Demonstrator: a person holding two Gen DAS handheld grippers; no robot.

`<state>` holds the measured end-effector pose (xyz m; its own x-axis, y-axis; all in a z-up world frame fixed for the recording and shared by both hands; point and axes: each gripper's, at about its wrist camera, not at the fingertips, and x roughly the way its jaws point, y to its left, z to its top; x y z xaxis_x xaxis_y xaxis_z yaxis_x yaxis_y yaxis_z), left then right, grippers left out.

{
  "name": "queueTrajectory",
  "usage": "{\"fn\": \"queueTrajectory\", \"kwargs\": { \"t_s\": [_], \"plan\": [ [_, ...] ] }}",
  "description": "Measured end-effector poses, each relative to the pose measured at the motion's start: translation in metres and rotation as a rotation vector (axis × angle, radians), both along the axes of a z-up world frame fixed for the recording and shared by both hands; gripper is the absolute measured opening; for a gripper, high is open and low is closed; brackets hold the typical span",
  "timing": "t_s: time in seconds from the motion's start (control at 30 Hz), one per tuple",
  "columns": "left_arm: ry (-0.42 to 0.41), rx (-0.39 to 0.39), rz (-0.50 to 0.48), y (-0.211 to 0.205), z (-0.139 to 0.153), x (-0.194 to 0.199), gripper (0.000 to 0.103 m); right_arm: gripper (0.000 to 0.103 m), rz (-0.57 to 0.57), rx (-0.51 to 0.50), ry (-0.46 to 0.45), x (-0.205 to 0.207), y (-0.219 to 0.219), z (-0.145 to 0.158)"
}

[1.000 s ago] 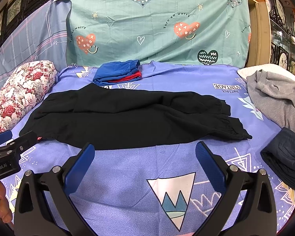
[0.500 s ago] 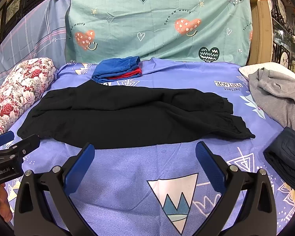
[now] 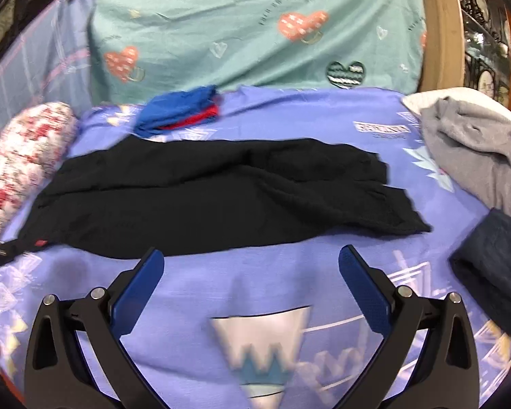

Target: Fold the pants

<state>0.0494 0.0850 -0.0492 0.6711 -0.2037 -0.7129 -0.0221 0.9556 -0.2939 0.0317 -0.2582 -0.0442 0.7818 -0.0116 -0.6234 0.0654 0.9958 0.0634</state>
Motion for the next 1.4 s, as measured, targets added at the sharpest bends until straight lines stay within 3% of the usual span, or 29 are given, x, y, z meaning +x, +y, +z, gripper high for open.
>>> {"fn": "queueTrajectory", "kwargs": {
  "t_s": [0.1,0.23,0.47,0.53,0.67,0.83,0.9,0.97,1.07,1.1,1.17,1.27,1.4],
  "plan": [
    [0.028,0.002,0.02,0.012,-0.01,0.006,0.101,0.102,-0.082,-0.066,0.061,0.014,-0.031,-0.01],
    [0.068,-0.001,0.063,0.032,-0.022,0.016,0.101,0.102,-0.189,-0.048,0.142,0.029,-0.088,-0.022],
    [0.168,-0.02,0.217,0.085,-0.037,0.034,0.101,0.102,-0.282,0.214,0.234,0.045,-0.169,-0.039],
    [0.202,-0.052,0.268,0.099,-0.043,0.037,0.101,0.102,-0.283,0.278,0.247,0.049,-0.176,-0.042],
    [0.229,-0.121,0.324,0.11,-0.054,0.039,0.101,0.102,-0.39,0.457,0.252,0.063,-0.208,-0.053],
    [0.256,-0.059,0.34,0.104,-0.057,0.044,0.101,0.102,-0.403,0.491,0.316,0.087,-0.213,-0.065],
    [0.278,-0.056,0.331,0.104,-0.058,0.048,0.101,0.086,-0.383,0.509,0.315,0.092,-0.21,-0.066],
    [0.285,-0.076,0.324,0.106,-0.057,0.049,0.101,0.079,-0.357,0.575,0.31,0.095,-0.209,-0.069],
    [0.213,-0.151,0.341,0.115,-0.052,0.044,0.101,0.062,-0.355,0.647,0.291,0.101,-0.212,-0.072],
    [0.184,-0.176,0.364,0.121,-0.05,0.041,0.101,0.042,-0.362,0.648,0.282,0.102,-0.214,-0.072],
    [0.168,-0.214,0.394,0.128,-0.05,0.039,0.101,0.015,-0.36,0.66,0.283,0.105,-0.218,-0.073],
    [0.23,-0.299,0.455,0.143,-0.058,0.035,0.101,0.013,-0.332,0.625,0.231,0.102,-0.221,-0.059],
    [0.272,-0.238,0.435,0.154,-0.052,0.036,0.101,0.012,-0.303,0.541,0.125,0.08,-0.223,-0.029]
  ]
}}
